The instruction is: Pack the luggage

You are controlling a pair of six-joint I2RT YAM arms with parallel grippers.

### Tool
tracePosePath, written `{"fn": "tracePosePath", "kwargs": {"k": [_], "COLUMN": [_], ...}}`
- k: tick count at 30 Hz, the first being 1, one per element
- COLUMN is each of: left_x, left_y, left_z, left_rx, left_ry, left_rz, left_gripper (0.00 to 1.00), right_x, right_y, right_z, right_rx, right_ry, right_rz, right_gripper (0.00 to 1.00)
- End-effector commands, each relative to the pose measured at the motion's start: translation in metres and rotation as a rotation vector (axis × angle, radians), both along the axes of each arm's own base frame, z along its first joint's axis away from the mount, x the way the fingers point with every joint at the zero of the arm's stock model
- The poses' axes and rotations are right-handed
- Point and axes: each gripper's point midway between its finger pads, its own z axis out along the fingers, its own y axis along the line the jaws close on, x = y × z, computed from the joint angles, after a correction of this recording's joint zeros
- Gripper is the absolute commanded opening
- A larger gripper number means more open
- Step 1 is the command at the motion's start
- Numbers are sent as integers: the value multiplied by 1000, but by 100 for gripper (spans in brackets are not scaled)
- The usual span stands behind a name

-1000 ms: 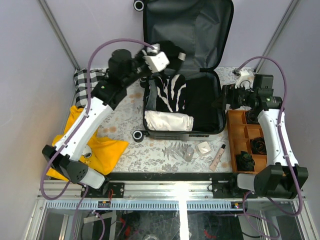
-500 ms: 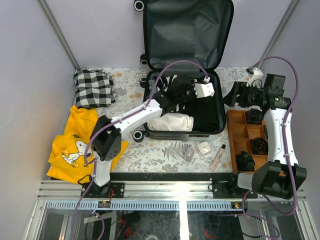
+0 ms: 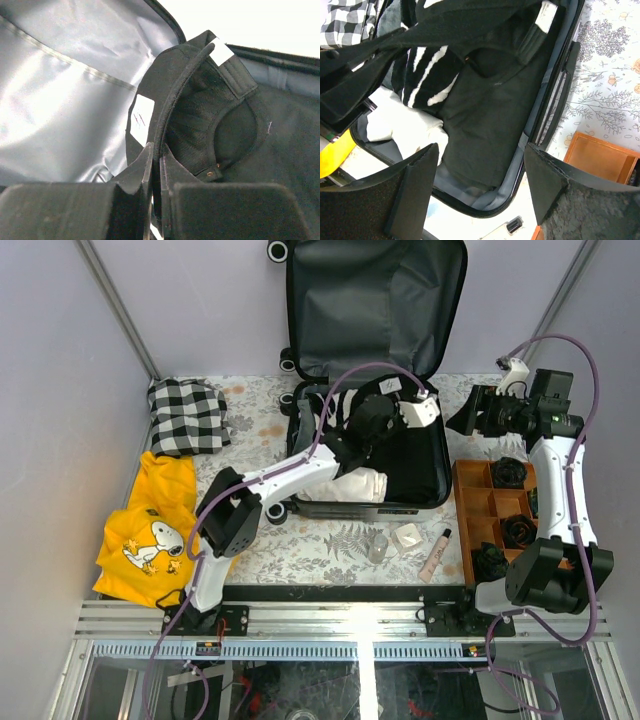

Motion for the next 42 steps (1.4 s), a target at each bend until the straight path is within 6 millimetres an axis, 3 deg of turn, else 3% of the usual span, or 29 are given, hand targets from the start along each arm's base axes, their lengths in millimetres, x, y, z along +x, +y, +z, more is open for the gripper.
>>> {"fn": "tracePosePath", "kwargs": {"k": [1, 6, 10, 11, 13, 14, 16, 20, 23, 26, 29, 35, 39, 42], "left_x": [7, 0, -8, -10, -18, -24, -39, -81, -117, -141, -145, -109, -75, -54], "left_y": [-18, -16, -10, -9, -12, -15, -21, -27, -18, 5, 39, 129, 199, 246], "left_z": [42, -28, -70, -77, -85, -84, -61, -9, 29, 53, 70, 70, 70, 58], "left_rx": [-97, 56, 125, 144, 137, 115, 56, -34, -92, -129, -195, -330, -432, -485], "left_ry": [-102, -67, -4, 17, 79, 132, 196, 325, 387, 449, 526, 623, 660, 686], "left_rz": [-26, -54, -60, -61, -82, -108, -165, -306, -401, -439, -413, -189, -18, 90], "left_gripper": [0, 0, 0, 8, 44, 58, 73, 91, 98, 100, 100, 100, 100, 99], "right_x": [6, 2, 6, 8, 12, 14, 17, 27, 34, 40, 47, 75, 103, 122], "right_y": [-2, -6, -7, -7, -6, -7, -7, -1, 5, 23, 50, 105, 126, 135], "right_z": [20, 22, 23, 23, 24, 24, 25, 30, 34, 34, 30, 6, -20, -49], "right_rx": [4, -32, -37, -33, -24, -22, -18, 26, 34, 22, 5, -46, -47, -43], "right_ry": [-59, -71, -75, -72, -69, -70, -72, -84, -90, -95, -101, -88, -55, -8], "right_rz": [-11, -26, -24, -22, -16, -15, -15, 8, 26, 67, 125, 244, 286, 297], "right_gripper": [76, 76, 76, 76, 75, 74, 73, 71, 70, 69, 69, 67, 66, 66]}}
